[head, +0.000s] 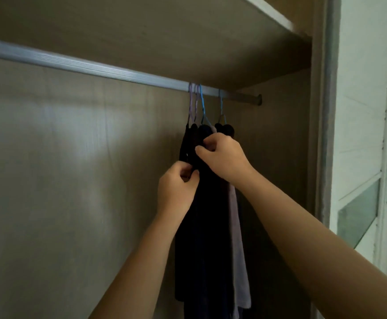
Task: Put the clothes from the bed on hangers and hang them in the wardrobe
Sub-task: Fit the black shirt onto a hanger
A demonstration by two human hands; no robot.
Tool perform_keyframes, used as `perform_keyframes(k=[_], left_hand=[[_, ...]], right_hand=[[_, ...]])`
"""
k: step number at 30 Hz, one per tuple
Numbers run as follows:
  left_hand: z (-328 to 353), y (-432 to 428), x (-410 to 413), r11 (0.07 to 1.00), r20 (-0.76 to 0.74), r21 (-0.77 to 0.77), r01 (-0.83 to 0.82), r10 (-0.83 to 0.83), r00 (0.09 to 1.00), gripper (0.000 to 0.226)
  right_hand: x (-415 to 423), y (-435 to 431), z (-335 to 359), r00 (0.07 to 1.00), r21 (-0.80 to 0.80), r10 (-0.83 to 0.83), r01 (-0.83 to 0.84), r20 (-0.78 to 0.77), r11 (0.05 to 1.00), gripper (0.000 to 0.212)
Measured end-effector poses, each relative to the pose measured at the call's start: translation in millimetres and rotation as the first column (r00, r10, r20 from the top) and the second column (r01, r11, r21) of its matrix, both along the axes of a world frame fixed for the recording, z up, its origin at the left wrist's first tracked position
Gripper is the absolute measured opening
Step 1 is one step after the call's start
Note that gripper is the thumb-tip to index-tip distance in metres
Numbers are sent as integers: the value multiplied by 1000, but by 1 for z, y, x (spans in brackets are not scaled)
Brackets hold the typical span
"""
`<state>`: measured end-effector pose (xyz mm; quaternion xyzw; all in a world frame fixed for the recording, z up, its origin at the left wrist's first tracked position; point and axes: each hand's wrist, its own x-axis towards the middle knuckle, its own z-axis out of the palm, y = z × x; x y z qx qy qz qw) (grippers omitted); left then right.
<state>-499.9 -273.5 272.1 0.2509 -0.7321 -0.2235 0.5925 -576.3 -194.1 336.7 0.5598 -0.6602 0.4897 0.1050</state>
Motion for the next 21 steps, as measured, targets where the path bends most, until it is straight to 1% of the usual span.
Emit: perform_keyframes(k=[2, 4, 7, 8, 9, 10, 11, 12, 13, 14, 16, 17, 19, 21], left_hand=[[-2, -4, 1, 999, -16, 16, 50, -49, 999, 13], [-4, -7, 1, 991, -44, 23, 131, -130, 991, 20], [-7, -10, -2, 970, -73, 59, 237, -233, 970, 17], [-8, -10, -2, 964, -78, 70, 255, -249, 965, 17], [-9, -10, -2, 960, -84, 78, 271, -264, 961, 19], [-11, -10, -1, 954, -90, 87, 287, -279, 956, 22], [-12, -9, 1, 948, -99, 97, 303, -294, 951, 24], [-12, -9, 4, 943, -110, 110, 315, -303, 946, 26], [-13, -9, 7, 938, -121, 121, 324, -310, 943, 26], [-13, -10, 11, 937, -129, 126, 326, -311, 942, 26], [-11, -12, 18, 940, -136, 113, 321, -306, 942, 25], [-10, -14, 22, 943, -139, 97, 318, -304, 943, 25], [-7, -16, 31, 946, -149, 66, 316, -304, 941, 26], [-4, -17, 38, 945, -157, 51, 322, -311, 937, 27]], right_hand=[[-1, -11, 6, 999, 66, -30, 32, -32, 997, 28], [-4, -22, 14, 998, 94, -63, 63, -9, 994, 26], [-7, -32, 28, 991, 214, -131, 127, 6, 969, 25], [-8, -35, 33, 986, 254, -163, 162, -16, 954, 25], [-8, -37, 36, 979, 288, -200, 203, -41, 936, 20], [-7, -37, 38, 966, 316, -245, 258, -82, 913, 10], [-6, -38, 39, 948, 323, -294, 318, -123, 891, 10], [-6, -41, 38, 922, 322, -346, 384, -171, 865, 22], [-7, -43, 37, 900, 313, -383, 432, -207, 846, 27], [-7, -46, 35, 891, 289, -394, 448, -226, 846, 27], [-11, -51, 31, 907, 249, -377, 416, -190, 875, 12], [-14, -52, 31, 922, 225, -359, 384, -143, 896, 10], [-22, -53, 33, 953, 193, -299, 302, -44, 933, 21], [-28, -50, 38, 975, 153, -220, 211, 43, 965, 23]])
